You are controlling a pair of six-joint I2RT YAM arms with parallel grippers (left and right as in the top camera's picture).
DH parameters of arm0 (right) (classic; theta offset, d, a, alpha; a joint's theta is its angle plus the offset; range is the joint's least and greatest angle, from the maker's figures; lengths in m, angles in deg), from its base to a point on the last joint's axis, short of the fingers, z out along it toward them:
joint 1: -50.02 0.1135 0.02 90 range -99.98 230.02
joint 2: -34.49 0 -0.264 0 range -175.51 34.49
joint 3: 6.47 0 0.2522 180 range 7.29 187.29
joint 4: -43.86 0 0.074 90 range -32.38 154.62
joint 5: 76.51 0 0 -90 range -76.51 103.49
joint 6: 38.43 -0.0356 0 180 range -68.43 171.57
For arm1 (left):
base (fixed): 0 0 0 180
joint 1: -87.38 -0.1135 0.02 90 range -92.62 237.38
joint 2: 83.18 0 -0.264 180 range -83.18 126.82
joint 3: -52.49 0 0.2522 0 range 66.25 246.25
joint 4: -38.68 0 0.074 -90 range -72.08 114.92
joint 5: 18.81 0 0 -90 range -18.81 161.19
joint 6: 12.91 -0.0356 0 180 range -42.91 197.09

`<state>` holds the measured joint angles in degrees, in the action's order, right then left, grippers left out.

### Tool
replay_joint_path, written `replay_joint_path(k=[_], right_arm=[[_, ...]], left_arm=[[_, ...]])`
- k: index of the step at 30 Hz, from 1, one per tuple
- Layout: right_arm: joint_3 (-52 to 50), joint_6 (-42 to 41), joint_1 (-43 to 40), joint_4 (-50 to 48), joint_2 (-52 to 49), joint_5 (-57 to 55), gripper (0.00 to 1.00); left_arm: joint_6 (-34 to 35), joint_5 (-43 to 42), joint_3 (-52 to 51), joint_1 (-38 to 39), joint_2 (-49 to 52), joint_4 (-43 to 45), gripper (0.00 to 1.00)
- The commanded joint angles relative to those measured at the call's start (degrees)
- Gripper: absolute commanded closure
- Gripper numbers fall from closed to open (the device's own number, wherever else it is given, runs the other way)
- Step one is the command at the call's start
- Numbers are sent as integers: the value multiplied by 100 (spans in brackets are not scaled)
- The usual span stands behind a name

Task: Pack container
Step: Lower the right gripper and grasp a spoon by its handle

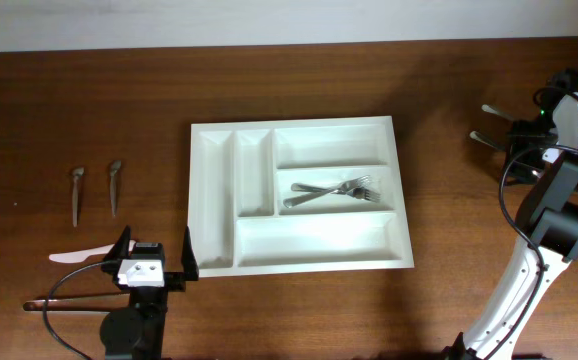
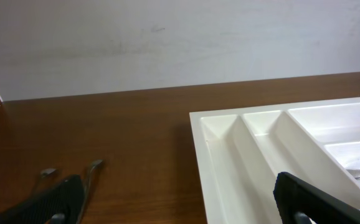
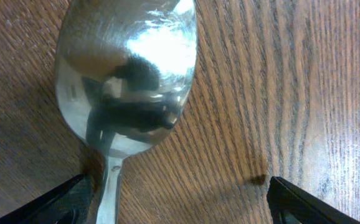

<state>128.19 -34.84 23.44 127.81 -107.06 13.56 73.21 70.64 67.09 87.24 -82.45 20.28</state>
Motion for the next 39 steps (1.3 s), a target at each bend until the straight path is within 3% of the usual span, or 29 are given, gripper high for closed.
replay_joint_path(k=[1,5,20,24,28,39], right_arm=[[-13,-96,-15,2,-149,-74,15],[-13,-111,-15,-98,-149,-72,36],[-13,-109,0,-164,-149,-72,87],[-11,-109,0,-166,-149,-37,88],[-2,-87,0,-162,-140,107,96],[205,107,350,-33,203,382,96]], left_arm=[[-111,42,-35,-28,-39,-9,1],[-111,42,-35,-28,-39,-9,1],[-111,42,-35,-28,-39,-9,1],[-111,42,-35,-28,-39,-9,1],[-111,42,-35,-28,-39,-9,1],[-111,42,-35,-28,-39,-9,1]])
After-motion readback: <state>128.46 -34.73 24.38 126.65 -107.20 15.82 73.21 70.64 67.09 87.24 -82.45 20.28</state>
